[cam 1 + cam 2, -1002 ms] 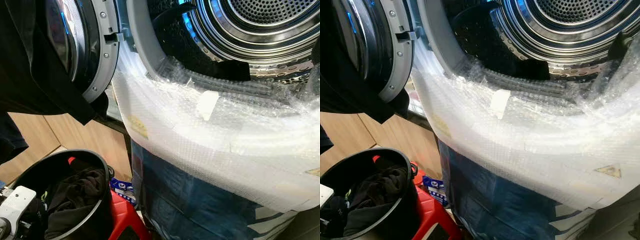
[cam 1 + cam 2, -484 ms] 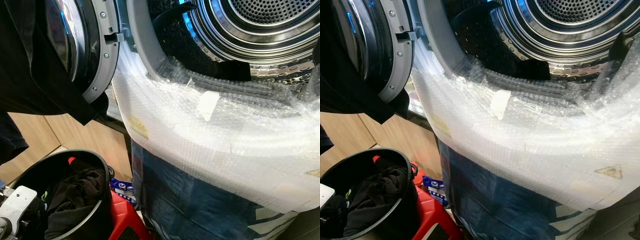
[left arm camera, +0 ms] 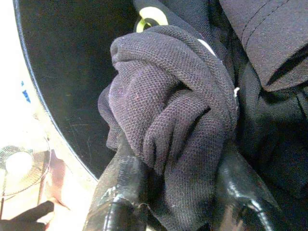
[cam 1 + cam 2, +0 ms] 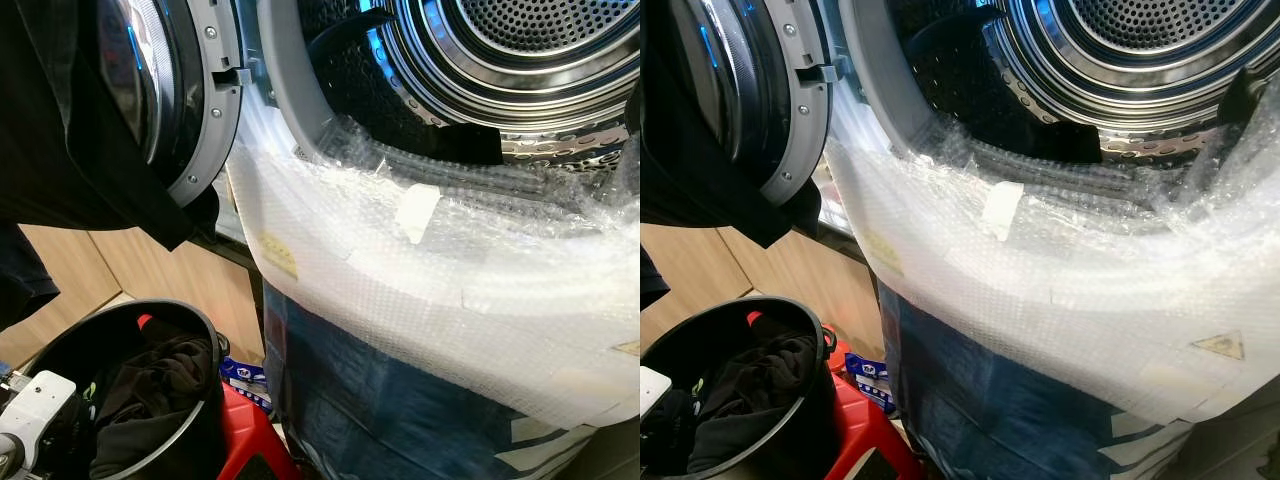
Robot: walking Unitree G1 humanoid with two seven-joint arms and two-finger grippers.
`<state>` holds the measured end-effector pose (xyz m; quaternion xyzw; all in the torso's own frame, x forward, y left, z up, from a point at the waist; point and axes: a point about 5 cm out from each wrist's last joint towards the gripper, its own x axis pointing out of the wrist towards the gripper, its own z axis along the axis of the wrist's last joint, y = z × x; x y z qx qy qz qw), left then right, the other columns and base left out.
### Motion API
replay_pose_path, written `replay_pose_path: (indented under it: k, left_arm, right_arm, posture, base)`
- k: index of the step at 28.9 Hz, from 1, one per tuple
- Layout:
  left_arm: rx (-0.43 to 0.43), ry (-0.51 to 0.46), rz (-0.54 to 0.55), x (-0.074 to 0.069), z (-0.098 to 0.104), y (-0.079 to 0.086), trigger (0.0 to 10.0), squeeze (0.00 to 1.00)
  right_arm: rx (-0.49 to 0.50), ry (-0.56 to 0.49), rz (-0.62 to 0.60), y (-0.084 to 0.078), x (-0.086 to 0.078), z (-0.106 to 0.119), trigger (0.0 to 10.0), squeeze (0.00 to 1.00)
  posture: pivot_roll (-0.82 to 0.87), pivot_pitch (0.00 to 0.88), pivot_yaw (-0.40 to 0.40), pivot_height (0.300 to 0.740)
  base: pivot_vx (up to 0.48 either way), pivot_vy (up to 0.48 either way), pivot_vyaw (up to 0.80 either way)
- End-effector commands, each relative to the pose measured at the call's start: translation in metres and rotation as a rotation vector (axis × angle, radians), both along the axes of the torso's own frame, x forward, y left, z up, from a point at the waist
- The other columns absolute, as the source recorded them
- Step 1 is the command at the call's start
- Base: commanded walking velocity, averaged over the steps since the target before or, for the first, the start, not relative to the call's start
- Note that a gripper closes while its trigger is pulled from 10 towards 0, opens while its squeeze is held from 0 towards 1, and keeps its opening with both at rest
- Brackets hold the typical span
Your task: Clothes washing
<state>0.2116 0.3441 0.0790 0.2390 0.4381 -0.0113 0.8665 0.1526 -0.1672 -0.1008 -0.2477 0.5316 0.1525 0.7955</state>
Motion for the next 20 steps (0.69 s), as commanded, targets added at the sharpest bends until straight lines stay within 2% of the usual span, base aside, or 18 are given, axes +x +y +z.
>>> replay_pose_path:
  k: [1,16,18,19,20]
  left_arm:
    - [0.013,0.006,-0.011,0.0,0.002,0.002,0.0,0.0]
    - [0.005,0.029,-0.047,-0.003,-0.003,-0.003,0.0,0.0]
    - [-0.004,0.021,-0.041,-0.003,-0.003,-0.005,0.0,0.0]
    - [-0.004,0.021,-0.041,-0.003,-0.003,-0.005,0.0,0.0]
    - [-0.009,0.016,-0.033,-0.003,-0.003,-0.005,0.0,0.0]
  right_arm:
    - [0.007,0.008,0.009,0.002,-0.002,-0.001,10.0,0.0]
    - [-0.005,0.003,0.042,0.002,0.001,0.0,10.0,0.0]
    - [-0.135,-0.055,0.115,-0.007,0.008,0.004,10.0,0.0]
    - [-0.135,-0.055,0.115,-0.007,0.008,0.004,10.0,0.0]
    - [-0.283,-0.12,0.249,-0.017,0.018,0.01,10.0,0.0]
  posture:
    - [0.26,0.025,0.048,0.74]
    - [0.28,0.0,0.03,0.74]
    - [0.29,0.0,0.013,0.74]
    - [0.29,0.0,0.013,0.74]
    - [0.28,0.0,0.013,0.74]
  base:
    - [0.0,0.0,0.0]
    - [0.0,0.0,0.0]
    - [0.0,0.0,0.0]
    - [0.0,0.0,0.0]
    - [0.0,0.0,0.0]
